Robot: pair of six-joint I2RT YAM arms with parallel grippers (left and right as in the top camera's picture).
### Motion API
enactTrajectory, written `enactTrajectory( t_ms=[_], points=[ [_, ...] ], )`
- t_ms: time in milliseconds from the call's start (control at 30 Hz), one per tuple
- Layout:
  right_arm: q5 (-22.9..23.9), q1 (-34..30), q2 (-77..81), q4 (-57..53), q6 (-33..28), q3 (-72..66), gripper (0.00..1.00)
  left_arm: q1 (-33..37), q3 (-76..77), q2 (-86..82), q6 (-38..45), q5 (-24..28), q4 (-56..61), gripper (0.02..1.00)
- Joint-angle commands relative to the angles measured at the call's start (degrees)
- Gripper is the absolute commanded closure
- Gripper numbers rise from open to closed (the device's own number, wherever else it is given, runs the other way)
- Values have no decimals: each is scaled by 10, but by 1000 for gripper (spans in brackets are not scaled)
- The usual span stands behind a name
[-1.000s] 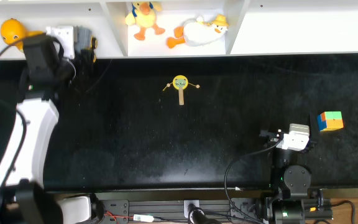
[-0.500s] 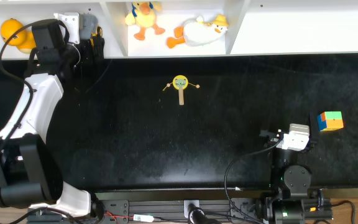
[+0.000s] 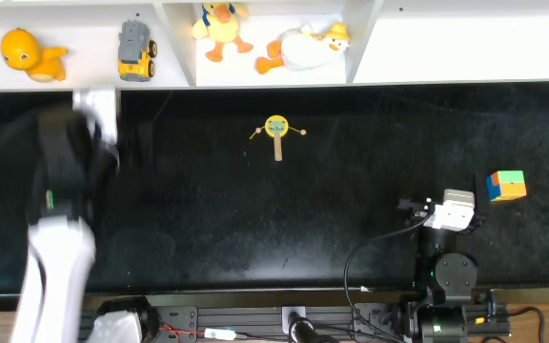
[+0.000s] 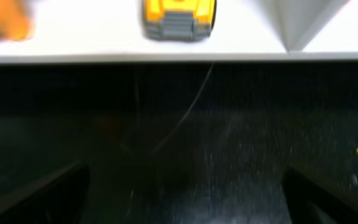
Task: Store Toys
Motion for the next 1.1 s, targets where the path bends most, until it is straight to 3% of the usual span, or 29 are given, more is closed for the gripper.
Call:
enactTrajectory(
  t_ms=[33, 233, 433, 1100],
  points=[
    [-4, -4, -4, 4, 2, -8, 7, -14, -163, -189, -19, -18, 102, 20],
    [-4, -4, -4, 4, 2, -8, 7, -46, -334, -439, -14, -27, 196, 20],
    [-4, -4, -4, 4, 2, -8, 7, -47, -388, -575, -15, -43, 134, 20],
    [-4, -4, -4, 4, 2, -8, 5, -47, -388, -583, -15, -52, 136, 20]
  ],
)
